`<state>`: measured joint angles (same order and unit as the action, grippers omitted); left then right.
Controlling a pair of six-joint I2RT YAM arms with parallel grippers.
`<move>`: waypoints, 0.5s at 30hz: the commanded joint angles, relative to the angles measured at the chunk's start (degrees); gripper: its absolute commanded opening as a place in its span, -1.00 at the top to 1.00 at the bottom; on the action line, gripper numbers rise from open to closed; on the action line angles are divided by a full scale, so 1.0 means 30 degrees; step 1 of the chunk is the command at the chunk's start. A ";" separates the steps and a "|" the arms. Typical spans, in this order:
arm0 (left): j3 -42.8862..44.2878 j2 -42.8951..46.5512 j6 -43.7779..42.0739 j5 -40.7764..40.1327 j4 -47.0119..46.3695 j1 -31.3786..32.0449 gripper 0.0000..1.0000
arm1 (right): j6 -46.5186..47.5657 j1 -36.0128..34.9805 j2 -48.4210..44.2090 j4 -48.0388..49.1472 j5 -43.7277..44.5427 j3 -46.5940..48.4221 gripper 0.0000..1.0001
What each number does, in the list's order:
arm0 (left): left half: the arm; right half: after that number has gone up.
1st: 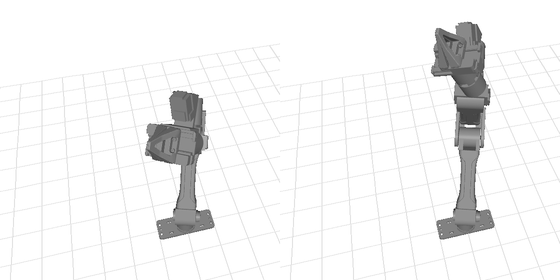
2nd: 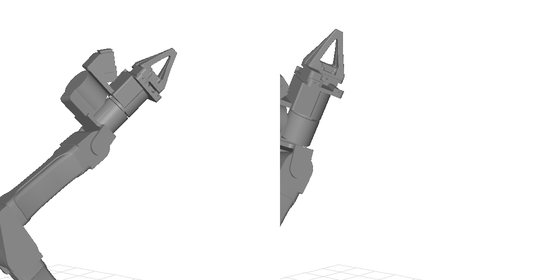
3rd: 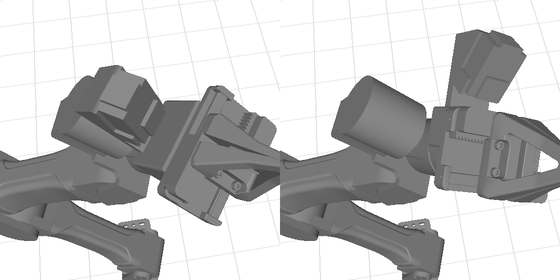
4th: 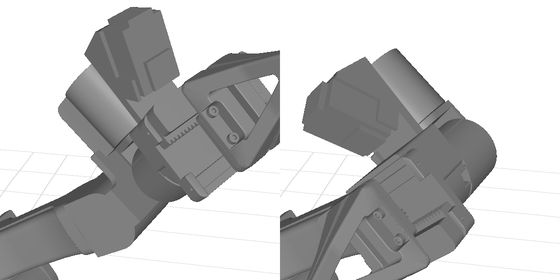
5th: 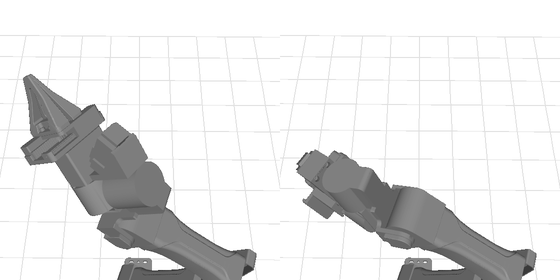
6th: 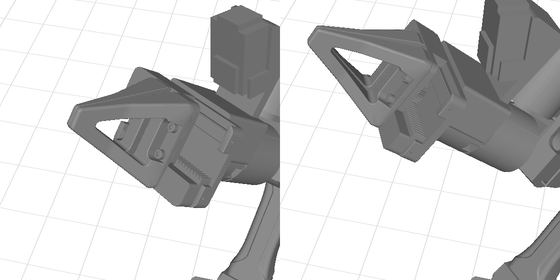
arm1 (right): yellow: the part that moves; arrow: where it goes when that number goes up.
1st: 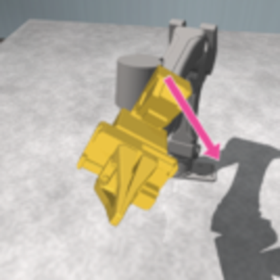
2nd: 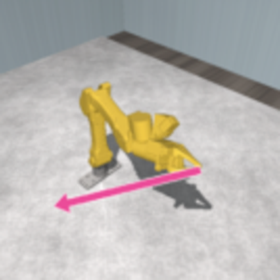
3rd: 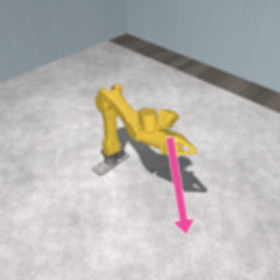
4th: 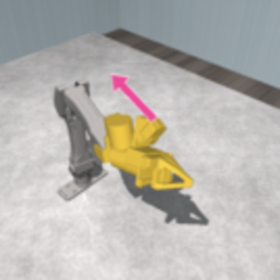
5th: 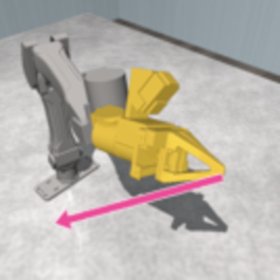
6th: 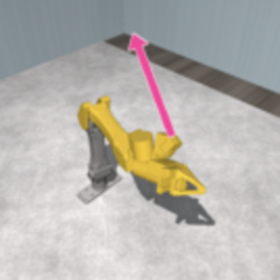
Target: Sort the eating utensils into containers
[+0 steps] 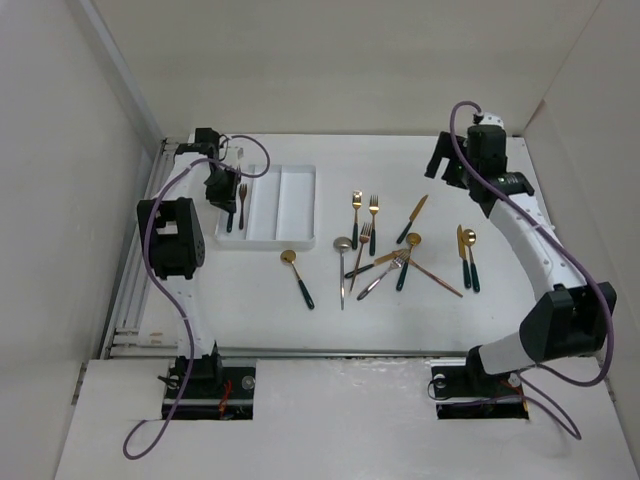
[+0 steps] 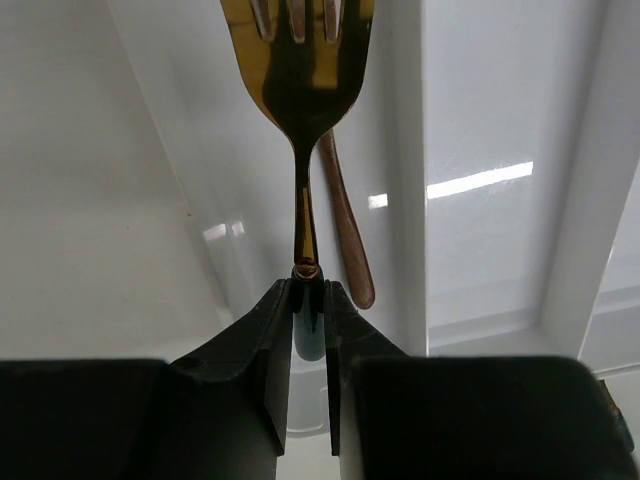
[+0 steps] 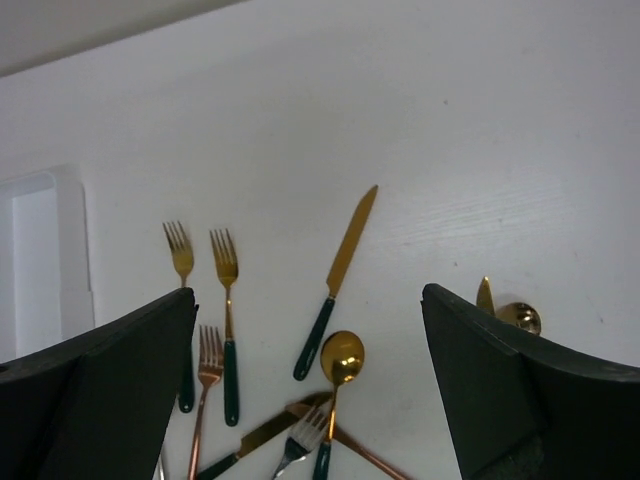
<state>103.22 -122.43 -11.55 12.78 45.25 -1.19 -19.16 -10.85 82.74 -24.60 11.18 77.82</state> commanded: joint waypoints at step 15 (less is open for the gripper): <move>-0.0189 0.1463 0.1536 -0.0975 -0.1345 0.0221 0.35 | -0.0589 0.6572 0.1979 -0.5862 -0.1854 -0.3731 0.00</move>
<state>101.56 -122.83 -8.14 11.14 42.09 -0.45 -21.28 6.74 89.34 -40.38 3.07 66.54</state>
